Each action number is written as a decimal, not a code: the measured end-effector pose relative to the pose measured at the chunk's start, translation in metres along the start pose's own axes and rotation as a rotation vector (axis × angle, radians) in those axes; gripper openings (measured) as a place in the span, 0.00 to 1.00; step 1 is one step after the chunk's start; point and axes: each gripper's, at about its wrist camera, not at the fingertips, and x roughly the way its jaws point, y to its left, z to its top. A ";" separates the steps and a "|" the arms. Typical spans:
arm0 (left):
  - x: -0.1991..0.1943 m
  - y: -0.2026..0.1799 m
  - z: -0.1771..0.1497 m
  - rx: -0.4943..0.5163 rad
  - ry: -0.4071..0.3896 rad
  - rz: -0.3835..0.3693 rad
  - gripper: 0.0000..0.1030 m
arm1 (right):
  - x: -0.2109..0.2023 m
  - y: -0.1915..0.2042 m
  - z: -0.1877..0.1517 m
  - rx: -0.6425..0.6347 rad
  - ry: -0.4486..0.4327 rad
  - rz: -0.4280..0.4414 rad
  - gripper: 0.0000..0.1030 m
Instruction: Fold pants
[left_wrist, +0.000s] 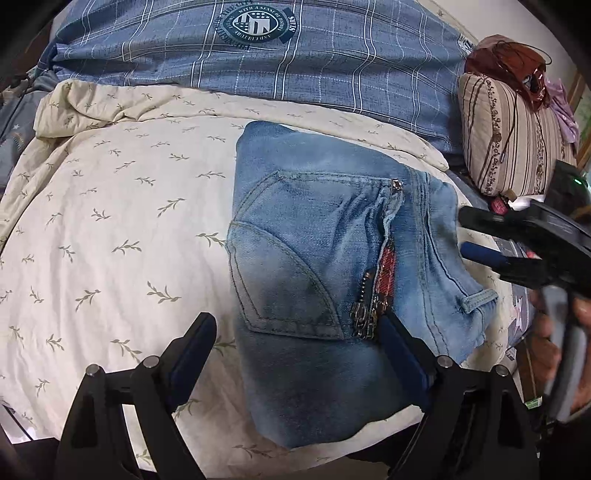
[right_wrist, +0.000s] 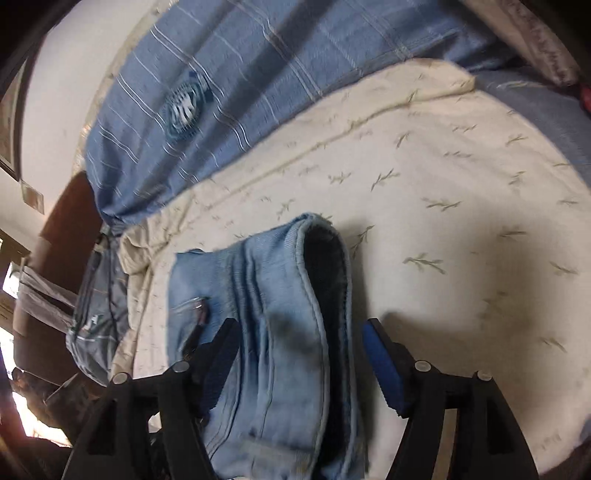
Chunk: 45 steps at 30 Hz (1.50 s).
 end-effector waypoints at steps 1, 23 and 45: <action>-0.001 -0.001 0.000 0.001 -0.003 0.003 0.88 | -0.006 0.000 -0.002 0.008 -0.007 0.017 0.72; -0.012 0.044 0.017 -0.190 -0.035 -0.120 0.88 | -0.007 -0.016 -0.025 0.054 0.035 0.118 0.74; 0.002 0.002 0.038 -0.078 -0.011 -0.075 0.31 | 0.013 0.047 -0.022 -0.199 0.063 -0.050 0.16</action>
